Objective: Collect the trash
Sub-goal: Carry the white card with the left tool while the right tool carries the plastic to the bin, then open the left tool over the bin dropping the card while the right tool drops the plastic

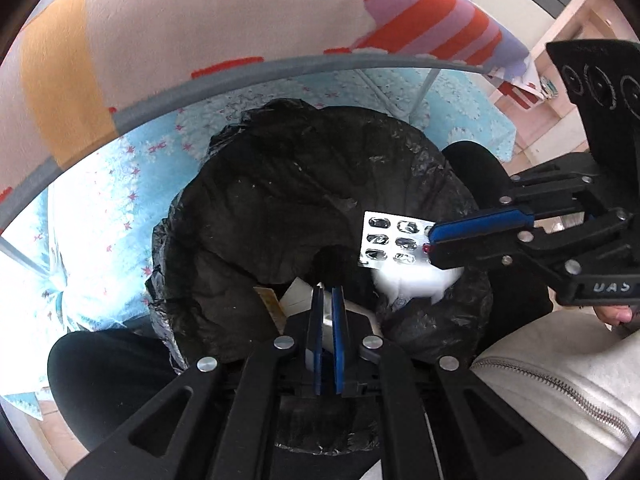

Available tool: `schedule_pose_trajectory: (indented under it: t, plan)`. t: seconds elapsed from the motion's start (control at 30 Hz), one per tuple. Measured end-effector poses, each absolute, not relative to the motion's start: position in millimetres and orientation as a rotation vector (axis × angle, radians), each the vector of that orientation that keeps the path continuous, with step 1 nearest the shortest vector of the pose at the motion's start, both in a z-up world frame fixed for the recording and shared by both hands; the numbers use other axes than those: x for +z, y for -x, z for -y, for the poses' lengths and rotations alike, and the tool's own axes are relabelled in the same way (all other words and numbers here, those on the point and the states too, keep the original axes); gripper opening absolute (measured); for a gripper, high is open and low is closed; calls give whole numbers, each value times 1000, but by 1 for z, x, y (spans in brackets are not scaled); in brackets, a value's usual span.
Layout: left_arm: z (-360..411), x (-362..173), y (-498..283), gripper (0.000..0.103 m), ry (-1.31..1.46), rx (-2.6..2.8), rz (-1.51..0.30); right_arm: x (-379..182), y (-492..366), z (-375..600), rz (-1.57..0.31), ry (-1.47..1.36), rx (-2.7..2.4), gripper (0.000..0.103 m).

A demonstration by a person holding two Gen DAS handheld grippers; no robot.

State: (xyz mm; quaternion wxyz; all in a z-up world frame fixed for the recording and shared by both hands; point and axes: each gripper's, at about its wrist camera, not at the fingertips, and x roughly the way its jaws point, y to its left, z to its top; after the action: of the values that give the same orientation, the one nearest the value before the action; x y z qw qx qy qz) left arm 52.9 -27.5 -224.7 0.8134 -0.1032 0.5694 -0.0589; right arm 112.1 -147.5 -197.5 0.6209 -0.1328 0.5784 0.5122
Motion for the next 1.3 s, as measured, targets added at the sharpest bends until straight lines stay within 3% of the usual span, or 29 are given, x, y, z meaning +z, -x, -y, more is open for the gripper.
schedule_pose_trajectory:
  t: [0.07, 0.6, 1.3]
  plan:
    - [27, -224, -53, 4, 224, -122, -1218, -195, -114, 150, -1317, 302, 1173, 39]
    - [21, -198, -51, 4, 219, -100, -1161, -175, -123, 156, -1270, 280, 1167, 39]
    - [14, -89, -64, 4, 98, -90, -903, -96, -157, 166, -1063, 239, 1158, 43]
